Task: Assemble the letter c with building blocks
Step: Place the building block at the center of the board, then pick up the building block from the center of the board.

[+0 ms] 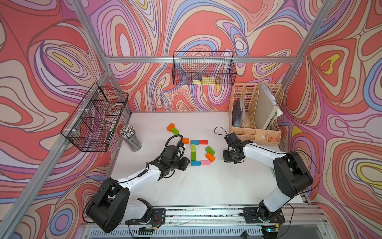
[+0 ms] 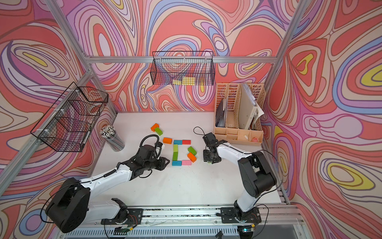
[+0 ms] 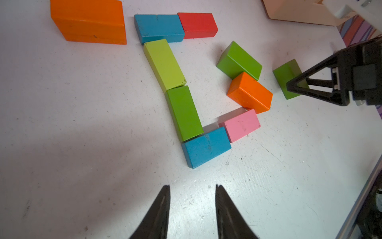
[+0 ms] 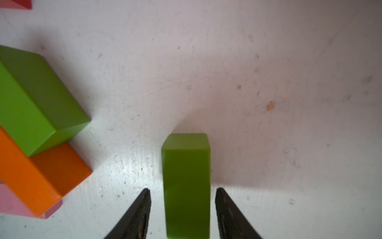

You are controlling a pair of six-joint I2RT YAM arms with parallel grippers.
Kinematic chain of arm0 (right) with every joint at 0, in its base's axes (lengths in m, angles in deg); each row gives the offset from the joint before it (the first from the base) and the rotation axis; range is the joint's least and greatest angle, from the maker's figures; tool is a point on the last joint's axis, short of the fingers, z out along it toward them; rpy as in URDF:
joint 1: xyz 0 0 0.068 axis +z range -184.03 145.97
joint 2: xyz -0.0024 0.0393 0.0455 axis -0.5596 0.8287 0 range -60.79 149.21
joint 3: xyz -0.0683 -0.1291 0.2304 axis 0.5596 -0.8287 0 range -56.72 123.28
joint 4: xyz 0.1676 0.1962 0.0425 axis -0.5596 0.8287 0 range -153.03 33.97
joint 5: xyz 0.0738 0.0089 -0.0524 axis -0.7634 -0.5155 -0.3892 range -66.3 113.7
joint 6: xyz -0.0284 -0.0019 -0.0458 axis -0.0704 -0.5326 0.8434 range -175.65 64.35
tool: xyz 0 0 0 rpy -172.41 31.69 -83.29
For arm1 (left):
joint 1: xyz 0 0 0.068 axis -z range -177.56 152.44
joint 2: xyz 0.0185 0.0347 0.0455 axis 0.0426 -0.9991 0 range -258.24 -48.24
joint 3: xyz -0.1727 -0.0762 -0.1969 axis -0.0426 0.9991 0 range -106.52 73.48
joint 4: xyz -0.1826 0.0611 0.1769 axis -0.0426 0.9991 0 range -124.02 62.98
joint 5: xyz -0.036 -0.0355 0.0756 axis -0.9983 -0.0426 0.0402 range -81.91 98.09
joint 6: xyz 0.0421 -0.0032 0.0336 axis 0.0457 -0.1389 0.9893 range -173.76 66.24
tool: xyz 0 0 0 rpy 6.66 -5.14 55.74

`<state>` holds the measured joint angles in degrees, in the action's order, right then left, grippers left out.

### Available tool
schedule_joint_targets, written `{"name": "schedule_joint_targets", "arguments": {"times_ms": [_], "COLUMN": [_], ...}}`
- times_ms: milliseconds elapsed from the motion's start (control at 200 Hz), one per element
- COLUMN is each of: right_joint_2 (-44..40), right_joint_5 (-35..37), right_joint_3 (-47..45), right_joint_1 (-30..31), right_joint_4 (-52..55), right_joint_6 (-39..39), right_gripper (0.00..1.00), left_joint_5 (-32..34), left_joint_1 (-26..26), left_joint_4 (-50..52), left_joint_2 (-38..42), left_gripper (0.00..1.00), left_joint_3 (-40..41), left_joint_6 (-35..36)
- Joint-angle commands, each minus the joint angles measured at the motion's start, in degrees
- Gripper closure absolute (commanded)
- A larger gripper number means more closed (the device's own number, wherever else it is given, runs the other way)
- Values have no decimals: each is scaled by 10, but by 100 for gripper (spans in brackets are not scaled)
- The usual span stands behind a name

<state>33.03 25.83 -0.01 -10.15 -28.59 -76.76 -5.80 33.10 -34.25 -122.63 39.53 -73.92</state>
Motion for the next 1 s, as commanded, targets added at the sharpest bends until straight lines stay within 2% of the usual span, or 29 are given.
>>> {"name": "schedule_joint_targets", "arguments": {"times_ms": [0, 145, 310, 481, 591, 836, 991], "right_joint_2": [-56, -84, -63, 4, 44, 121, 160], "right_joint_5": [-3, -51, -93, -72, -65, -56, -46], "right_joint_3": [22, 39, 74, 136, 170, 224, 252], "right_joint_1": [5, 6, 11, 36, 51, 65, 69], "right_joint_4": [18, 17, 11, 32, 38, 53, 65], "right_joint_6": [-8, 11, 38, 59, 71, 91, 97], "right_gripper": [45, 49, 50, 40, 39, 52, 52], "left_joint_5": [-3, -4, -9, -12, -8, -11, -9], "left_joint_1": [-4, -4, -4, -4, -4, -4, -4], "left_joint_4": [-9, -8, -8, -7, -7, -7, -8], "left_joint_2": [0, 3, 6, 12, 13, 9, 7], "left_gripper": [61, 61, 61, 61, 61, 61, 61], "left_joint_3": [8, 9, 10, 11, 12, 11, 10], "left_joint_6": [-1, -1, -1, -1, 1, 1, 2]}}
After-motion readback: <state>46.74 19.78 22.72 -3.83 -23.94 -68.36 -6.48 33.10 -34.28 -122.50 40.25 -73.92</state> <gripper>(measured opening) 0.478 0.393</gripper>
